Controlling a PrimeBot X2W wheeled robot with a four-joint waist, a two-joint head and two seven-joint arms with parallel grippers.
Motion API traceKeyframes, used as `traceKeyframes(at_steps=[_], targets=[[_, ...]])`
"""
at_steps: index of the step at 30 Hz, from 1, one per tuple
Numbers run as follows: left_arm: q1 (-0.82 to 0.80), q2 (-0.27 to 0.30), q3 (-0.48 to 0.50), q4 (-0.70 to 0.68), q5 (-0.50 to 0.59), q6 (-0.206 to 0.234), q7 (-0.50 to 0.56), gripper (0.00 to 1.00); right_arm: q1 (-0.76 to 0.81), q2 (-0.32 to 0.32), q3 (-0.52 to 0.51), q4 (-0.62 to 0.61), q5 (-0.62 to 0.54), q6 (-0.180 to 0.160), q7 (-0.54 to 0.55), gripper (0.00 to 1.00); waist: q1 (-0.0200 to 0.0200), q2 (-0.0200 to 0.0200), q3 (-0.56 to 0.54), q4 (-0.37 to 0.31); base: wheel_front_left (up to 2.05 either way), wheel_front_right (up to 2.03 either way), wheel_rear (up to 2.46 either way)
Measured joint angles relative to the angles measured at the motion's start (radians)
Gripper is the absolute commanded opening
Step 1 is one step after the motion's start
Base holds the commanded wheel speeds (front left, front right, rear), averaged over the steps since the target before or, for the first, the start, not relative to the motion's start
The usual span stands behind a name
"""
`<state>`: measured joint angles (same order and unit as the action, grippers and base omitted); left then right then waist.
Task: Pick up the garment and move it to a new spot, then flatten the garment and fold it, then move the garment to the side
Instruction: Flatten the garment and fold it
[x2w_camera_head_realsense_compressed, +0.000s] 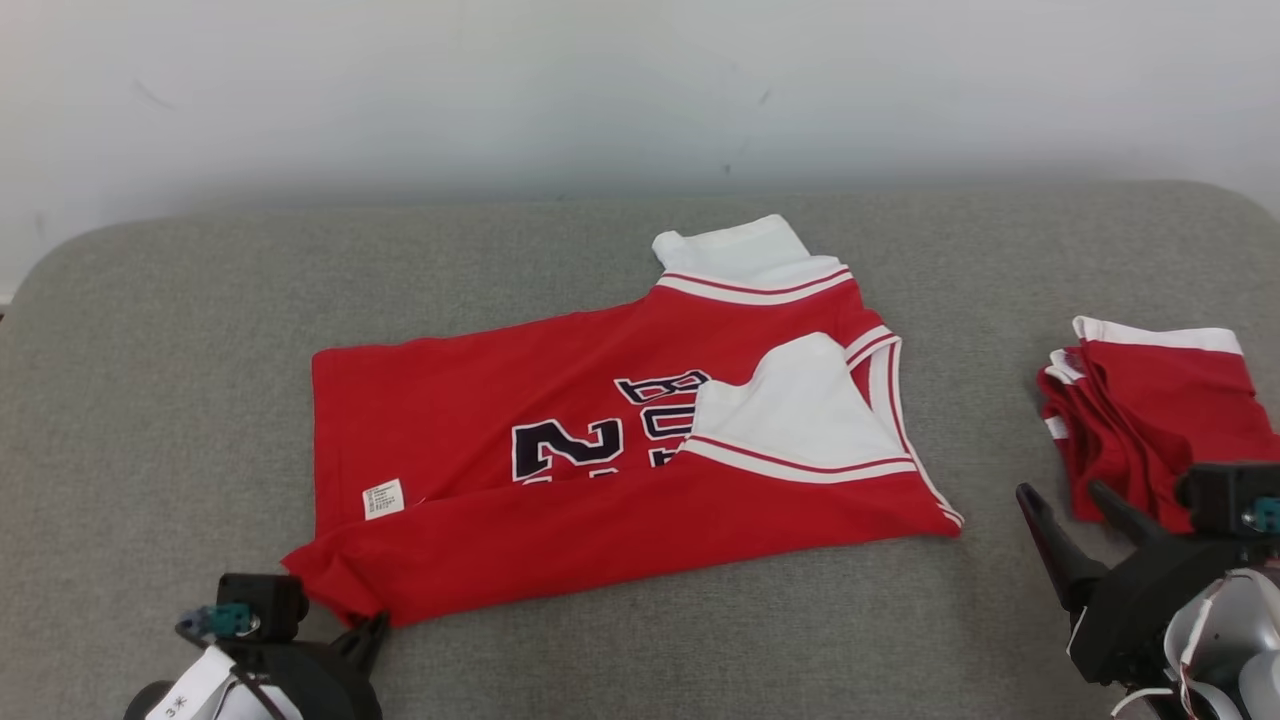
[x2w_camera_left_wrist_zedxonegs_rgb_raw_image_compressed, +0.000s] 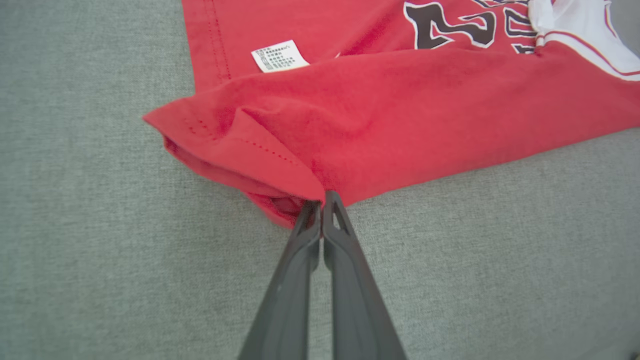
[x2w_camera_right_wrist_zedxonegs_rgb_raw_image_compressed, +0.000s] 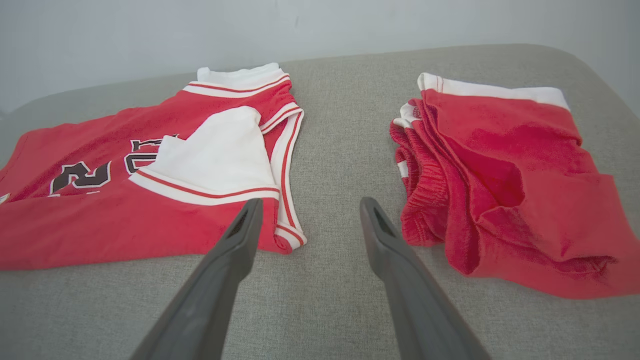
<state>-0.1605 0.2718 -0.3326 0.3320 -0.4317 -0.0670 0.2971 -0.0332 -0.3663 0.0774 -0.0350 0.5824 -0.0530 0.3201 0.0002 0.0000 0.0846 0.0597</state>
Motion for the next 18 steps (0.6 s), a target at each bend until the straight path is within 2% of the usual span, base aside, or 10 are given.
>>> traceKeyframes(at_steps=[2,3,5,6,8,13,14,16,18], targets=[[-0.009,-0.004,-0.005,-0.004,0.000,-0.004,0.010,0.00,-0.021,-0.012,0.016,0.031,-0.006,0.000,0.023,1.00,0.0000,0.0000,0.011,0.010,0.00,0.00,0.00],[-0.013,-0.006,-0.006,-0.011,0.000,-0.004,0.011,0.00,-0.033,-0.014,0.026,0.041,-0.013,0.000,0.034,0.95,0.0000,0.0000,0.016,0.015,0.00,0.00,0.00],[-0.015,-0.007,-0.008,-0.019,0.000,-0.004,0.018,0.00,-0.060,-0.015,0.049,0.062,-0.019,0.001,0.059,0.92,0.0000,0.0000,0.027,0.026,0.00,0.00,0.00],[-0.017,-0.007,-0.008,-0.020,0.000,-0.004,0.020,0.00,-0.069,-0.015,0.061,0.069,-0.026,0.001,0.071,0.84,0.0000,0.0000,0.032,0.031,0.00,0.00,0.00],[-0.028,-0.008,-0.010,-0.020,0.000,-0.005,0.028,0.00,-0.085,-0.015,0.079,0.088,-0.034,0.002,0.091,0.77,0.0000,0.0001,0.042,0.043,0.00,0.00,0.00],[-0.038,-0.011,-0.008,-0.021,0.000,-0.005,0.029,0.00,-0.104,-0.012,0.104,0.140,-0.049,0.000,0.129,0.65,0.0000,0.0000,0.060,0.067,0.00,0.00,0.00],[-0.038,-0.011,-0.008,-0.022,0.000,-0.005,0.030,0.00,-0.105,-0.011,0.107,0.144,-0.049,0.000,0.130,0.56,0.0000,0.0001,0.063,0.070,0.00,0.00,0.00],[-0.038,-0.011,-0.007,-0.022,-0.001,-0.005,0.037,0.00,-0.121,-0.008,0.115,0.164,-0.049,0.000,0.142,0.49,0.0000,0.0001,0.067,0.074,0.00,0.00,0.00],[-0.038,-0.011,-0.006,-0.022,-0.001,-0.005,0.038,0.00,-0.136,-0.007,0.120,0.171,-0.049,0.000,0.149,0.48,0.0000,0.0001,0.069,0.076,0.00,0.00,0.00]])
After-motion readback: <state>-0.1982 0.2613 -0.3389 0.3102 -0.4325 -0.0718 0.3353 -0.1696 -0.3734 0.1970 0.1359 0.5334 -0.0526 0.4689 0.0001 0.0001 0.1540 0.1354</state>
